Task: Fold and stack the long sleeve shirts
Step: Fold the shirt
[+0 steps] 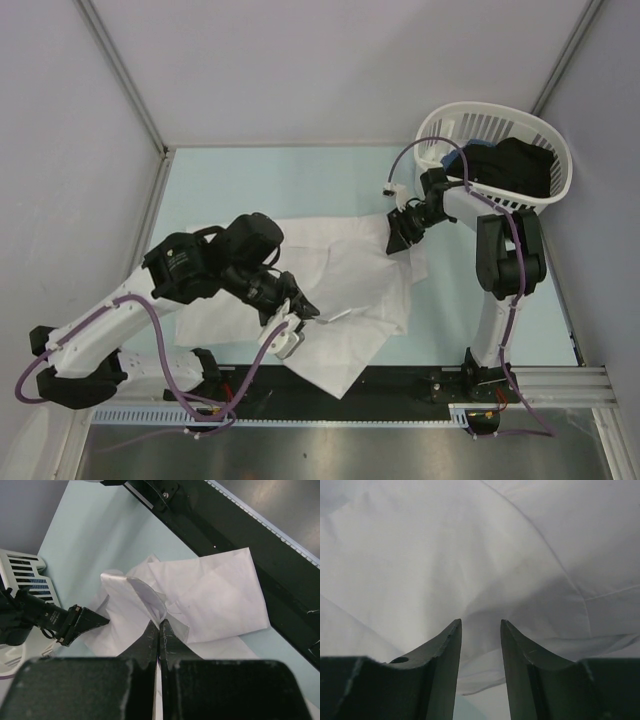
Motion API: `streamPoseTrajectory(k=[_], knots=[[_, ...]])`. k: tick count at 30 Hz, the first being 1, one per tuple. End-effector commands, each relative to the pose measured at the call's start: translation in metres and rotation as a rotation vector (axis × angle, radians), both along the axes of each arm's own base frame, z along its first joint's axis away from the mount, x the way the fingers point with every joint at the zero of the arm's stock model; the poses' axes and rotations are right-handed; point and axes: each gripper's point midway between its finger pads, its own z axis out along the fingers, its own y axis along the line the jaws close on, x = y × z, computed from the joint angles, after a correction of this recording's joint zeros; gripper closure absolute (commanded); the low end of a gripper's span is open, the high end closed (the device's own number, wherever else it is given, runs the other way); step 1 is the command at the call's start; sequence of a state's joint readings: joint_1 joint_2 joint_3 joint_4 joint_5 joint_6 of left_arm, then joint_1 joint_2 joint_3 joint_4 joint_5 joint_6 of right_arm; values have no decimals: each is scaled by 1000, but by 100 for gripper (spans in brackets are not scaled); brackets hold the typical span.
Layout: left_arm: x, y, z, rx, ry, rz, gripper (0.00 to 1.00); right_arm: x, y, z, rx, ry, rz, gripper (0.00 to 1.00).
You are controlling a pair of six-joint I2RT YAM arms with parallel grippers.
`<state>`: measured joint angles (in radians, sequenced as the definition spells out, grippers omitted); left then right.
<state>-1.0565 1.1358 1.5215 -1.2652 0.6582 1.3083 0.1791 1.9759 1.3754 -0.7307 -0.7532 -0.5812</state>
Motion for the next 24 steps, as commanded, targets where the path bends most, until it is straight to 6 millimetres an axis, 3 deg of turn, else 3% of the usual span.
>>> streamPoseTrajectory(k=[1,2,3,5,8,10,11,16,17,21,24], knots=[[14,-10,-4,-33,17,76,100,9,3,31,20,-107,21,58],[23,-13,-6,-32,71,157,100,10,3,32,19,-112,18,57],[44,-15,-2,-65,78,239,100,14,4,33,16,-114,14,57],[69,-14,-15,-37,145,364,100,18,1,32,14,-108,3,56],[124,3,-31,-24,233,592,100,27,-4,35,16,-101,-17,54],[142,10,-47,-14,307,675,100,35,-4,41,19,-119,-21,53],[161,22,-51,-34,323,743,100,37,-2,42,21,-121,-17,53],[199,64,-104,-31,464,962,100,48,-2,33,-13,-105,-22,53],[216,78,-109,-56,465,1029,100,49,-1,30,-21,-100,-20,53],[237,114,-149,-55,579,1215,100,48,-2,16,-55,-63,-13,53],[250,140,-166,-97,652,1344,100,49,-4,7,-84,-43,-9,54]])
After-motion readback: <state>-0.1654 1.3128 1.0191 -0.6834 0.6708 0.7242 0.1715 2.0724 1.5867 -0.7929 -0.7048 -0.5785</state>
